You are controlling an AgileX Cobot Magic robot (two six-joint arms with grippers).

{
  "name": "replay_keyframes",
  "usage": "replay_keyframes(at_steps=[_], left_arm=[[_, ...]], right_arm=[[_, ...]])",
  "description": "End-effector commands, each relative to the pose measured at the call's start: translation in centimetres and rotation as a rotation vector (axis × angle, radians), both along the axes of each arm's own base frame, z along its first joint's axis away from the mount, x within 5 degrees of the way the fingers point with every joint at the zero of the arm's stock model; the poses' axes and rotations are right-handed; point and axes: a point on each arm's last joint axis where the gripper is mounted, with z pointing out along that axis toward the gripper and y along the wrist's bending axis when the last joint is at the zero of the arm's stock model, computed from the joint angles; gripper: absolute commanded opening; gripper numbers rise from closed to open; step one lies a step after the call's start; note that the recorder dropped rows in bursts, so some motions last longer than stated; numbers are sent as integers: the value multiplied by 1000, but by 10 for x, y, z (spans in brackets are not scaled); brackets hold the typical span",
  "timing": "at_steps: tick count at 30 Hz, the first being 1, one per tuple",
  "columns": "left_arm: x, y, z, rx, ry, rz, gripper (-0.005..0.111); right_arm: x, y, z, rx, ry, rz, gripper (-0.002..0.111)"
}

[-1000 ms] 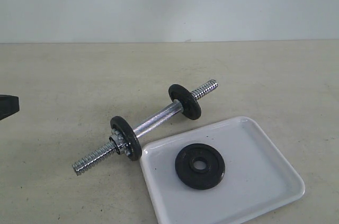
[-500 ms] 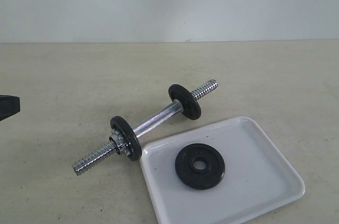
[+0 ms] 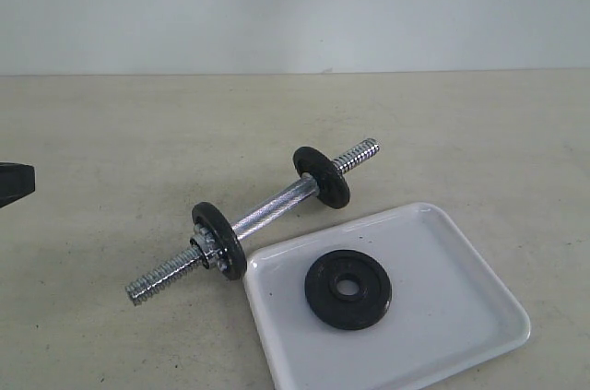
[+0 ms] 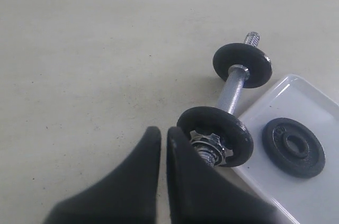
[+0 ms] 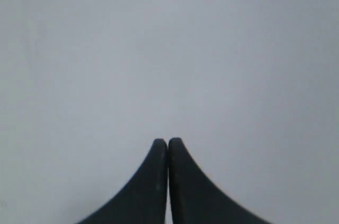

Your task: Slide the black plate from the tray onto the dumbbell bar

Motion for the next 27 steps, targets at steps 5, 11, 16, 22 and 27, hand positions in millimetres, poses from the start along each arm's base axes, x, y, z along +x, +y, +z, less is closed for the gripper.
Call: replay_keyframes(at_steps=[5,11,16,22,27], left_arm=[[-1,-2,-1,-15,4,-12,4],[0,-2,-1,-14,4,-9,4],[0,-2,-1,-21,3,-5,4],[0,-2,1,-47,-1,8,4],[0,-2,1,-47,-1,8,4]], right_arm=[[-25,-5,26,224,-404,127,0],[-26,0,29,322,-421,300,0],[-29,17,50,106,-349,354,0],[-26,13,73,150,-13,280,0],[-43,5,101,225,1,226,0]])
